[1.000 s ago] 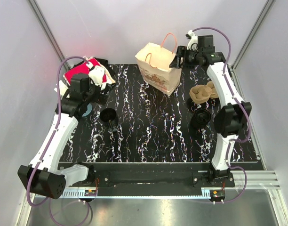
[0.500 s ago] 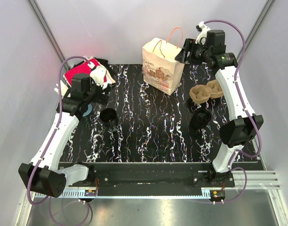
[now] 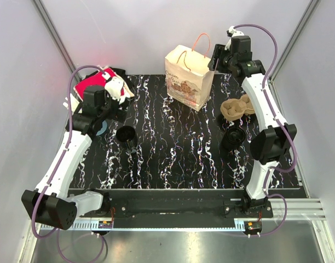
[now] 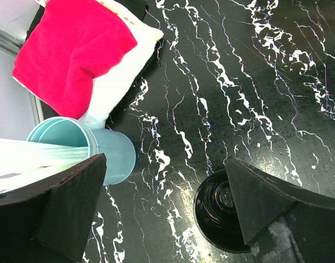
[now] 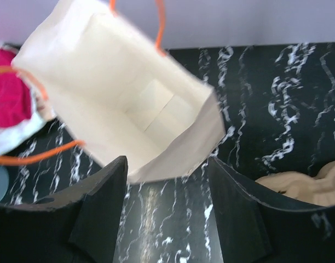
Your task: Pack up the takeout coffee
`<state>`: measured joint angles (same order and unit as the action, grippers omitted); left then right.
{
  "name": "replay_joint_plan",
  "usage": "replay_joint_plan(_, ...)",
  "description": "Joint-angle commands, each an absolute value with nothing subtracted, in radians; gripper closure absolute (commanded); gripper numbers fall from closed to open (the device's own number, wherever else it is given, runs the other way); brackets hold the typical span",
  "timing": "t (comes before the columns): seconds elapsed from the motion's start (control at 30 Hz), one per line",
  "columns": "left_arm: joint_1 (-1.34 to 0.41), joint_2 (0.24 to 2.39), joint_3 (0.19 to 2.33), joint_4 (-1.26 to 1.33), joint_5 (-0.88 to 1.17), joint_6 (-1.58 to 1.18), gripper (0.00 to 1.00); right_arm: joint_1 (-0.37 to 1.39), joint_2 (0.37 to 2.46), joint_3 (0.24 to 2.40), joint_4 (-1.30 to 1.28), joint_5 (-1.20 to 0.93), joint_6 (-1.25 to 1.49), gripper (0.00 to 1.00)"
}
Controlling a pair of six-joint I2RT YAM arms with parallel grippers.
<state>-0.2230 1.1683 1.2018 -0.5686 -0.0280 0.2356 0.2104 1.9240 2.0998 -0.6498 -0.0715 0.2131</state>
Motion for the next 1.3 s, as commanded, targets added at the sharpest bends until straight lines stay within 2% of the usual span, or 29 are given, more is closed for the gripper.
replay_joint_plan(0.0, -0.219, 1.170, 1.203, -0.518, -0.005, 0.230, 0.01, 0.157, 1.934, 2.111, -0.511, 0.066, 0.277, 0.34)
replay_joint_plan(0.2, -0.219, 1.177, 1.203, -0.518, -0.005, 0.233, 0.01, 0.063, 2.028, 2.143, -0.480, -0.080, 0.426, 0.31)
replay_joint_plan(0.37, -0.219, 1.187, 1.203, -0.518, -0.006, 0.238, 0.01, 0.034, 2.196, 2.278, -0.526, -0.267, 0.436, 0.26)
replay_joint_plan(0.5, -0.219, 1.192, 1.203, -0.518, -0.006, 0.248, 0.01, 0.031, 2.328, 2.368, -0.551, -0.414, 0.429, 0.18)
replay_joint_plan(0.67, -0.221, 1.200, 1.198, -0.518, -0.006, 0.255, 0.01, 0.029, 2.402, 2.405, -0.543, -0.508, 0.440, 0.16)
replay_joint_plan(0.97, -0.221, 1.206, 1.200, -0.518, -0.008, 0.261, 0.01, 0.029, 2.372, 2.247, -0.532, -0.609, 0.419, 0.17)
replay_joint_plan(1.27, -0.221, 1.209, 1.206, -0.519, -0.005, 0.261, 0.01, 0.078, 2.200, 1.953, -0.414, -0.627, 0.368, 0.19)
